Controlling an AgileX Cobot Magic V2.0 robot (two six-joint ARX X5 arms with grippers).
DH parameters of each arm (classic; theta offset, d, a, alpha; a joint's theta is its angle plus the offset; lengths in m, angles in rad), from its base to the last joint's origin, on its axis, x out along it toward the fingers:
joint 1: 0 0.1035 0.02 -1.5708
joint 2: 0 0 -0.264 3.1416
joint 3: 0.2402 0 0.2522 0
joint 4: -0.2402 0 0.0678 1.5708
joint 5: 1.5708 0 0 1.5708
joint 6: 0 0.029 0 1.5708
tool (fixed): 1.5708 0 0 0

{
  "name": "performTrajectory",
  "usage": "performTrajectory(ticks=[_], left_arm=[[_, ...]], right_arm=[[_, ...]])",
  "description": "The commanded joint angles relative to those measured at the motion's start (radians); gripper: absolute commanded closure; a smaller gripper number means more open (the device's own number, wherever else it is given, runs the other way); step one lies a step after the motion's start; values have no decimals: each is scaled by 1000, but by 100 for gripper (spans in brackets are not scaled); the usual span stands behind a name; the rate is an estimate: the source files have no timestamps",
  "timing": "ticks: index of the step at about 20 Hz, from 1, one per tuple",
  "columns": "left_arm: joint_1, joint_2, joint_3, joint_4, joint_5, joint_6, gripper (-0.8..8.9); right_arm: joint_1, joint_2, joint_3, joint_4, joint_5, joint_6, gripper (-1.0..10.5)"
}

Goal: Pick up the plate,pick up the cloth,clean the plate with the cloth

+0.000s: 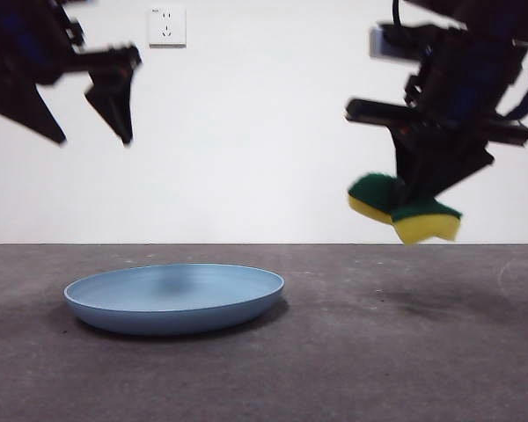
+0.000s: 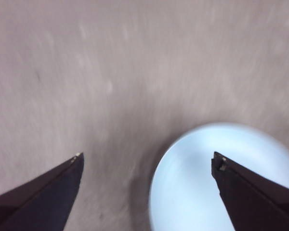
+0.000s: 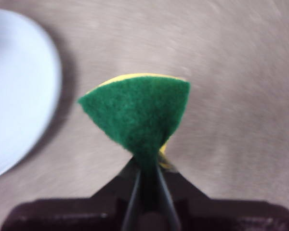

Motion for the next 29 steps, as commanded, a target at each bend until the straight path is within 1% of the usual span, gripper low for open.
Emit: performTrajectory(ticks=[1,3,6,9,11,12,13,14,15,16,17,18,24,29], left_arm=[[-22,-131,-149,115,-8,-34,374],[-38,-246,-260,163,-7,-51,374],[-68,-381,-346,166,-6,-70,374],[-101,-454,-354,152,-6,-70,374],[-126,-473,-354,144,-6,-70,375],[-135,-475,-354,137,-6,-70,375],[-144,-475,-354,127,-6,-70,375],[-153,-475,-354,117,-6,-70,375],[-163,-475,-354,109,-7,-70,375],[-172,-475,-354,106,-7,-70,375],[-176,-475,-354,103,-7,-70,375],[-179,-475,-354,98,-7,-70,375],[-179,-475,-354,58,-7,-69,375],[-179,-475,-354,54,-8,-69,376]], right_arm=[[-32,49,-5,26,-10,13,963],[-54,95,-5,37,-55,14,963],[-56,177,-5,51,-55,14,963],[-56,239,-5,57,-53,14,963],[-57,264,-5,58,-53,14,963],[-57,273,-5,58,-54,7,944],[-57,275,-5,58,-54,6,883],[-57,275,-5,58,-54,6,756],[-57,275,-5,58,-55,6,604],[-57,275,-5,57,-53,6,415],[-57,275,-5,55,-53,6,302],[-57,275,-5,53,-50,6,255],[-57,275,-5,50,-50,6,253],[-57,246,-5,50,-47,6,253]])
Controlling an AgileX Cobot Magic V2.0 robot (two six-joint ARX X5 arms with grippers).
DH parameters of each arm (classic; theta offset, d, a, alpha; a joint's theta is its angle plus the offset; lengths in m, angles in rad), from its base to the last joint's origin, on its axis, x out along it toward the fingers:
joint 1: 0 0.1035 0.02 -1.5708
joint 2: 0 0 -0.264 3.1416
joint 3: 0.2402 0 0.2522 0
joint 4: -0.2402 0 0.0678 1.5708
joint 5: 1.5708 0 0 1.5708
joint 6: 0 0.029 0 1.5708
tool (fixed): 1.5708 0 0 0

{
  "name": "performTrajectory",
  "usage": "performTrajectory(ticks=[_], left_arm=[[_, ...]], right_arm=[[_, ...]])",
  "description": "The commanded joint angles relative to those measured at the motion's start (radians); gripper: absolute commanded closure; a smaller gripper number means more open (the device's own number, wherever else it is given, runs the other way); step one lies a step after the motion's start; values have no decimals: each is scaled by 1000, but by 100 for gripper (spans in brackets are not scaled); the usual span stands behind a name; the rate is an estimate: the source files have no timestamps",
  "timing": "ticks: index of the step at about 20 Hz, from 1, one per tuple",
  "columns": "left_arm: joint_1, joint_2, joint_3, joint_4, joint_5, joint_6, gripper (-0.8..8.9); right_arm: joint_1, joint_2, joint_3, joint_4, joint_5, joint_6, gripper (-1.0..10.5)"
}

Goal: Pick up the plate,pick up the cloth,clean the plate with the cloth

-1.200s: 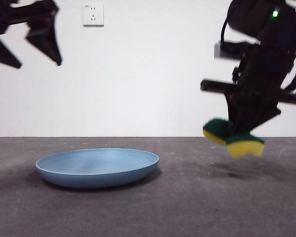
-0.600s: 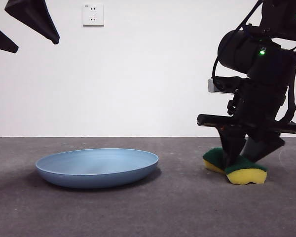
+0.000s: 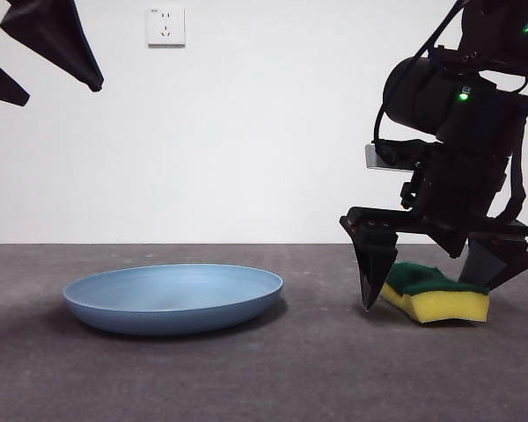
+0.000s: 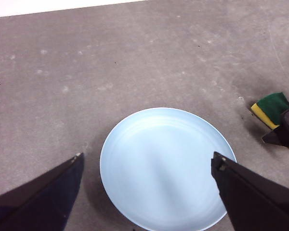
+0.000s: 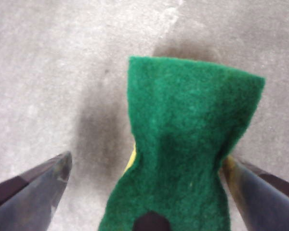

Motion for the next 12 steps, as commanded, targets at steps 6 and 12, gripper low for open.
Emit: performTrajectory(ticks=[6,12], left_arm=[[-3,0,-7,2,-3,-5,378],[-3,0,-7,3,-3,23,822]], right_arm=[[-3,-227,-6,-73,4,2,452],[8,-404,-6,-135,-3,-21,957]])
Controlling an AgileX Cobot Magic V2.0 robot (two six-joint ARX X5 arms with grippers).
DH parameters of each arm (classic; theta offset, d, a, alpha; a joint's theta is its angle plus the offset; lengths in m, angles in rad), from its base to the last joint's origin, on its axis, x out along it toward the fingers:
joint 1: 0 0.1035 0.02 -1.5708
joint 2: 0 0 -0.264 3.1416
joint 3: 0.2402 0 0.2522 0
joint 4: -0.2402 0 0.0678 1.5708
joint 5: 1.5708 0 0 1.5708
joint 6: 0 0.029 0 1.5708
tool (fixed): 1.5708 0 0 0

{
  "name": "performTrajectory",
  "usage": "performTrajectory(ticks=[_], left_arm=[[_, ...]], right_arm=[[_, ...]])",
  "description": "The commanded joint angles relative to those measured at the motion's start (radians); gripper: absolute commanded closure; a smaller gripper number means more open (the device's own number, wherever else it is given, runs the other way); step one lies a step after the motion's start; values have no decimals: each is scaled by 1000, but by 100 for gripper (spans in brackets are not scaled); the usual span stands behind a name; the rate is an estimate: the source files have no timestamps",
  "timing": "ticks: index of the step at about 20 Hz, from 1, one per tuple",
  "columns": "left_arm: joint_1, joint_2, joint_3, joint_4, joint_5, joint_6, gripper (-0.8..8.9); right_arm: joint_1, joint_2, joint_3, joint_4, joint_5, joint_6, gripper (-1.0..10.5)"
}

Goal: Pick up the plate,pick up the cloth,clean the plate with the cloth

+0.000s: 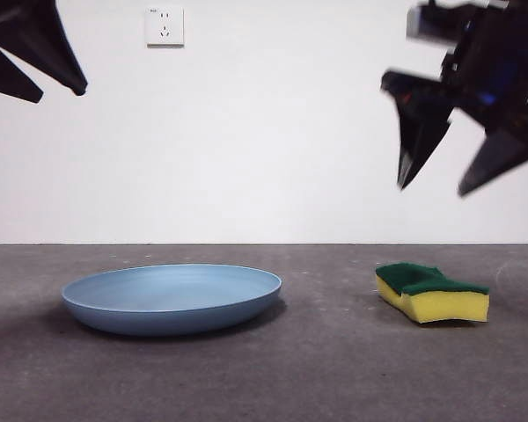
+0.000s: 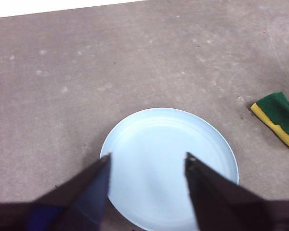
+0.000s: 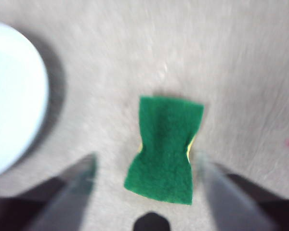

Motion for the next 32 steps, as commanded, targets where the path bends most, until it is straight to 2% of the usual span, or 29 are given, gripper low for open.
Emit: performTrajectory(ticks=[1,3,8,14,17,19,21,22,30,32], left_arm=[[0,0,-7,5,-3,19,822],[9,-1,-8,9,-6,19,822],[31,-5,-34,68,-24,25,823],[39,-77,-218,307,-39,30,823],[39,-110,-335,424,-4,29,823],[38,-109,-340,406,3,28,822],[38,-109,-339,408,0,15,813],[38,-109,-339,400,0,16,814],[38,-108,-339,398,-1,16,814],[40,-145,-339,354,-7,24,814]], right_arm=[[18,-48,-5,5,-1,-17,957],[36,-88,-12,18,1,-20,958],[112,-221,-176,241,5,-16,958],[138,-420,-475,476,6,-8,958],[138,-494,-529,470,7,-15,957],[137,-498,-529,469,6,-13,947],[136,-498,-529,469,6,63,945],[136,-498,-529,468,6,70,945],[135,-498,-529,468,6,70,946],[135,-498,-529,468,6,70,945]])
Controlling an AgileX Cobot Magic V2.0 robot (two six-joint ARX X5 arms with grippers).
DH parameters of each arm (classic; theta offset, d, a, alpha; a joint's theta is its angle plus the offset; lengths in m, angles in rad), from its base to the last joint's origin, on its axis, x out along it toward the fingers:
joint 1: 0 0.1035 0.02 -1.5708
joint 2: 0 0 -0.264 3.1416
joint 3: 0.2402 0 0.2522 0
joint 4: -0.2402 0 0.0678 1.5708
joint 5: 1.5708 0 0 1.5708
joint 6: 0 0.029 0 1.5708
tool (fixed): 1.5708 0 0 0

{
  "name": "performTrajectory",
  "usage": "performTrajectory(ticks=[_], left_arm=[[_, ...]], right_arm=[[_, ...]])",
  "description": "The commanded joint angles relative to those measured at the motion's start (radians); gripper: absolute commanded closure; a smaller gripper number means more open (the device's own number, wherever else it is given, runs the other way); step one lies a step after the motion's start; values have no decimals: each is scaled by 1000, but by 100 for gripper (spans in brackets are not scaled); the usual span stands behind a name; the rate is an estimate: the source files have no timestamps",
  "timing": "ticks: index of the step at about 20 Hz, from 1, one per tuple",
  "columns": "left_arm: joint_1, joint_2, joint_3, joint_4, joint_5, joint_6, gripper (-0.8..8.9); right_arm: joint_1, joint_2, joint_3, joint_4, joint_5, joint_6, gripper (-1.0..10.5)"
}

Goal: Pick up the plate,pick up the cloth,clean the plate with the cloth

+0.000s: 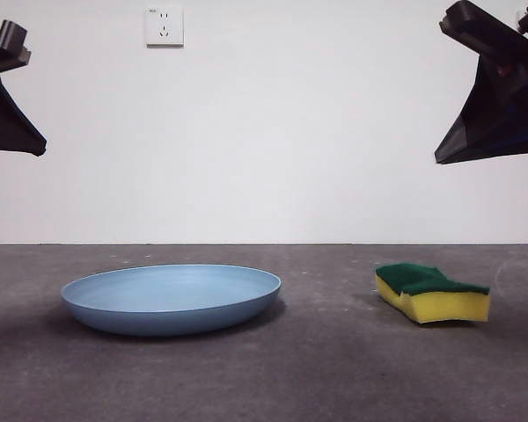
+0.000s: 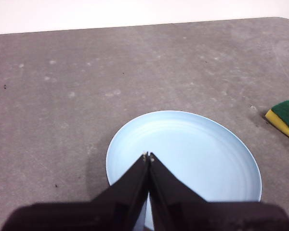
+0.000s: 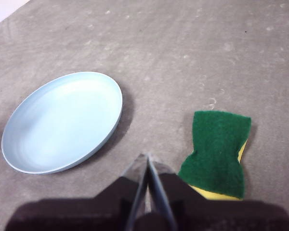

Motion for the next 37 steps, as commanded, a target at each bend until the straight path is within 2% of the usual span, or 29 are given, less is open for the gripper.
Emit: performTrajectory(ticks=[1,6,10,15,20,37], left_arm=[[12,-63,1,-70,-20,53,814],[126,-296,-19,-233,-5,61,814],[258,-472,-156,-180,128,61,814],[342,-623,-301,-143,166,55,814],[381,-665,-304,-276,165,54,814],[388,-664,-304,-272,161,64,814]], right_arm=[[0,0,-5,4,2,9,945],[0,-1,-5,4,3,9,946],[0,-1,-5,4,3,9,946],[0,-1,-5,4,3,9,946],[0,-1,-5,4,3,9,945],[0,-1,-5,4,3,9,946]])
